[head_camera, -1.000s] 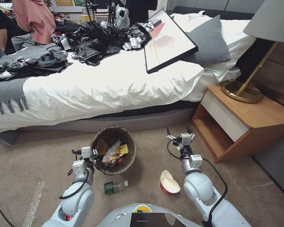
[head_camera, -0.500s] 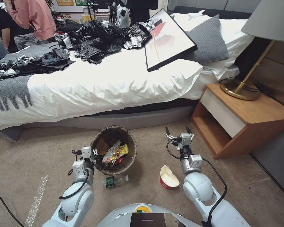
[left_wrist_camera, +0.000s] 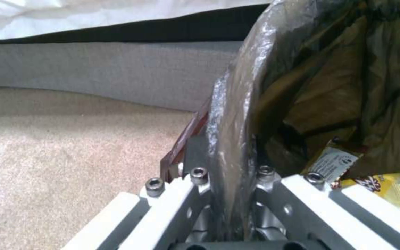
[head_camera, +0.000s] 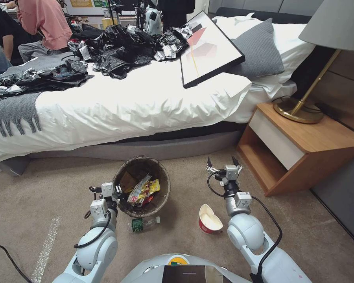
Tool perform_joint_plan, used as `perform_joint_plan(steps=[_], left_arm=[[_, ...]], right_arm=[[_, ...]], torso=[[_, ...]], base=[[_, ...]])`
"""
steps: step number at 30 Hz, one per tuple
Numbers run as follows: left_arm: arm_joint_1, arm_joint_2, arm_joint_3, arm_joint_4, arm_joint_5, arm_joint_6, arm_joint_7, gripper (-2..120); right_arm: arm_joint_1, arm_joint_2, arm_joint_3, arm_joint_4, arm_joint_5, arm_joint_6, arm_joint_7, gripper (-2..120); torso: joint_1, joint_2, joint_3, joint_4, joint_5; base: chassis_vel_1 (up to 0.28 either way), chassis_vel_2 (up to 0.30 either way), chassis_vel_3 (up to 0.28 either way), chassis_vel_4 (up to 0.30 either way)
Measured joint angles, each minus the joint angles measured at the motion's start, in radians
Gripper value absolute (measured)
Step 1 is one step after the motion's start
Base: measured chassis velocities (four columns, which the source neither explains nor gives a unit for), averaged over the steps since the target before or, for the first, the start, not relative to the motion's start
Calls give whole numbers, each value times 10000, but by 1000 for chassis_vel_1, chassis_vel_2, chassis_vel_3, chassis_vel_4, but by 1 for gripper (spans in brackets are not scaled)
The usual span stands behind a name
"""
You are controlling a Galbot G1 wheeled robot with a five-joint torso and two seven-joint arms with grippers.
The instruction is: Pick up the trash bin, then pick up the garbage from the floor and place it into the trash bin.
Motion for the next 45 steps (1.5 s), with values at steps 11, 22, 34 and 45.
perform_joint_plan(steps=[11,22,34,45], left_arm=[[-26,28,-19,57,-5,-1,0,0],[-13,78,-39,59,-27,-6,2,0],[79,157,-62,31,-42,-7,4,0],[63,132,-44,27,-42,-7,1,0]], right_arm=[[291,-1046,-15,-191,556,-164,-35,100],[675,-2982,-358,-322,2202,-614,-584,100],[1010,-4829,-1734,-995,3013,-655,-1417,100],[1136,-5205,-2743,-1409,2914,-559,-1615,100]], torso=[[0,0,0,0,2],[0,0,0,0,1],[0,0,0,1,1],[0,0,0,0,0]], base=[[0,0,0,0],[0,0,0,0],[0,0,0,0],[0,0,0,0]])
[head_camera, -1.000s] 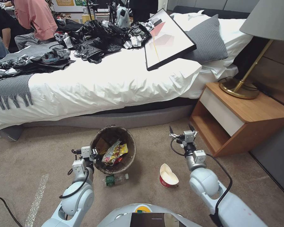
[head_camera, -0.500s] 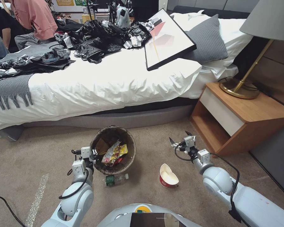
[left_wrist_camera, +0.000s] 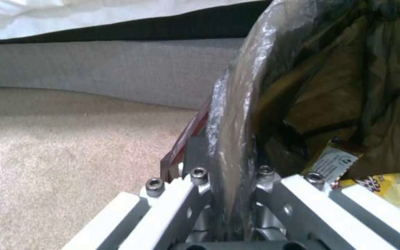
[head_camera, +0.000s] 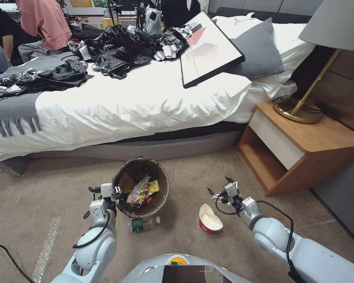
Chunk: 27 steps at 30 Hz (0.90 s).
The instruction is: Pick up the trash bin, then pick up the garbage from the floor and place it into the trash bin.
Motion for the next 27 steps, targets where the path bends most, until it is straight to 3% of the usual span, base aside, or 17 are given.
perform_joint_plan(steps=[27], left_arm=[[-152,-89,41,140,-2,-17,-1,0]], right_arm=[[-155,580,-1075,-1417,-459,312,-62,100]], torso=[[0,0,0,0,0]], base=[[0,0,0,0]])
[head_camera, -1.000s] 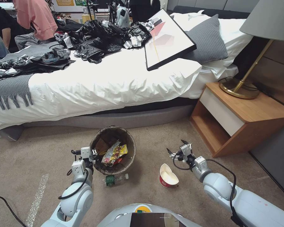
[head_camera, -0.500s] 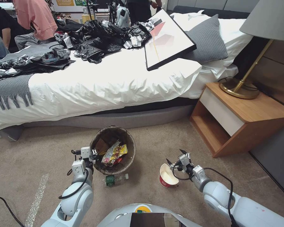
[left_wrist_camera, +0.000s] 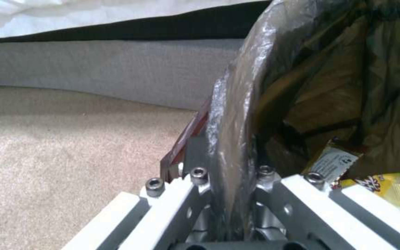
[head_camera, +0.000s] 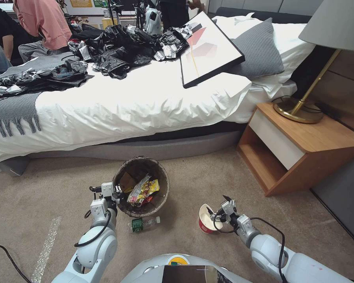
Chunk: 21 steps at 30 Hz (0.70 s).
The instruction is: Pick up the trash bin, then pick up the garbage from the floor and place it into the trash bin.
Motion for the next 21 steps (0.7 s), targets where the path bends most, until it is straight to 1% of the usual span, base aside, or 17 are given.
perform_joint_plan(steps=[7,21], left_arm=[[-16,-12,4,-17,0,3,-9,0],[-14,-32,16,-62,2,9,-21,0]], right_arm=[[9,278,-180,-365,-1,-107,-51,100],[44,671,-302,-640,215,-450,-47,100]], torso=[[0,0,0,0,0],[0,0,0,1,-1]], base=[[0,0,0,0],[0,0,0,0]])
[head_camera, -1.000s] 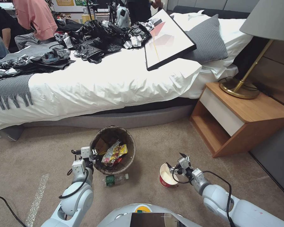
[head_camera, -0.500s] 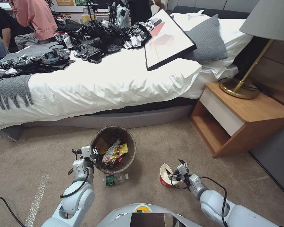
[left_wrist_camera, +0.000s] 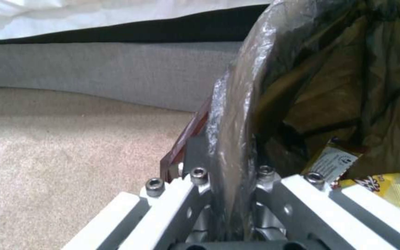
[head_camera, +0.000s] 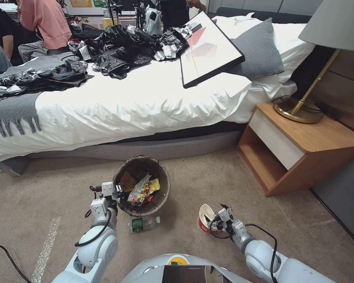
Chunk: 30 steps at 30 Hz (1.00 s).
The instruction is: Pick up the trash bin, then pick up the garbage from the floor and place it into the trash bin.
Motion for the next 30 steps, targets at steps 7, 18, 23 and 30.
perform_joint_plan(steps=[7,18,23,30], left_arm=[[-1,3,-1,-12,0,0,-2,0],[-29,32,43,-11,1,9,-8,0],[-40,51,67,-5,-3,20,-12,0],[-45,62,72,2,-6,22,-15,0]], right_arm=[[10,89,-38,-132,177,-225,11,97],[53,207,-49,-290,337,-507,56,82],[75,289,-62,-338,338,-550,77,66],[103,332,-72,-324,318,-630,103,41]], torso=[[0,0,0,0,0],[0,0,-1,-1,-1],[0,0,0,0,-1],[0,0,0,0,0]], base=[[0,0,0,0],[0,0,0,0],[0,0,0,0],[0,0,0,0]])
